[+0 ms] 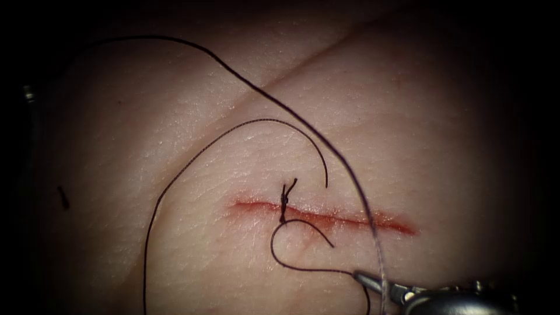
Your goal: Wound Closure
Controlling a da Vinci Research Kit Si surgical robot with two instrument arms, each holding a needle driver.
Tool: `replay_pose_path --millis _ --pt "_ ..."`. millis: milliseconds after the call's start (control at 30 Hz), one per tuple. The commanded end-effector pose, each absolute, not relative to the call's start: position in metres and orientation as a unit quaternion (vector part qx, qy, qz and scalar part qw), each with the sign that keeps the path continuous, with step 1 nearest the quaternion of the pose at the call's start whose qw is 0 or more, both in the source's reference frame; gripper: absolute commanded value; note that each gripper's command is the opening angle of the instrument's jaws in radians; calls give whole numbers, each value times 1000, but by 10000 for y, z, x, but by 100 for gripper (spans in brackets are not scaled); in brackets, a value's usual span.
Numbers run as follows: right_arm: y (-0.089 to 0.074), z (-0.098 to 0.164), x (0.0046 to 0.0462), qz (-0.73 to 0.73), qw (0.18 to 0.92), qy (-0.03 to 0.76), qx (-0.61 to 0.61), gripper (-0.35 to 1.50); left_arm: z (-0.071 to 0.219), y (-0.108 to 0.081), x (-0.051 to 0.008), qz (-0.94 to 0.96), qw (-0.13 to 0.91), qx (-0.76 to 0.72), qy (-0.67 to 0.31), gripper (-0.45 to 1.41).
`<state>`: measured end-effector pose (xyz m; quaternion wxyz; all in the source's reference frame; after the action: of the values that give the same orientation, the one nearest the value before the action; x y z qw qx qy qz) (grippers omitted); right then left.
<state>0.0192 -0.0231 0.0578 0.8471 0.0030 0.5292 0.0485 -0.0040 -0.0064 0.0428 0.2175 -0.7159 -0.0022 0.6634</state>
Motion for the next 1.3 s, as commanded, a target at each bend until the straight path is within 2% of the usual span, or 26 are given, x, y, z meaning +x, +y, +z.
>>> replay_pose_path --millis 33,133,333,533,933,1300 --pt "-236 584 192 96 833 545 26 130 432 -68 -43 664 219 -715 -4 -45" --pt "-236 571 187 131 817 558 62 138 433 -65 -42 667 221 -712 -5 -45" --pt "-218 544 172 156 781 596 106 136 435 -66 -44 666 221 -712 -4 -45" --pt "-204 559 178 137 791 592 76 135 435 -66 -44 666 221 -712 -5 -45" --pt "-201 635 202 88 849 520 30 133 435 -65 -44 666 222 -713 -4 -45" --pt "-185 619 197 69 840 533 68 135 434 -66 -43 666 221 -713 -4 -45"
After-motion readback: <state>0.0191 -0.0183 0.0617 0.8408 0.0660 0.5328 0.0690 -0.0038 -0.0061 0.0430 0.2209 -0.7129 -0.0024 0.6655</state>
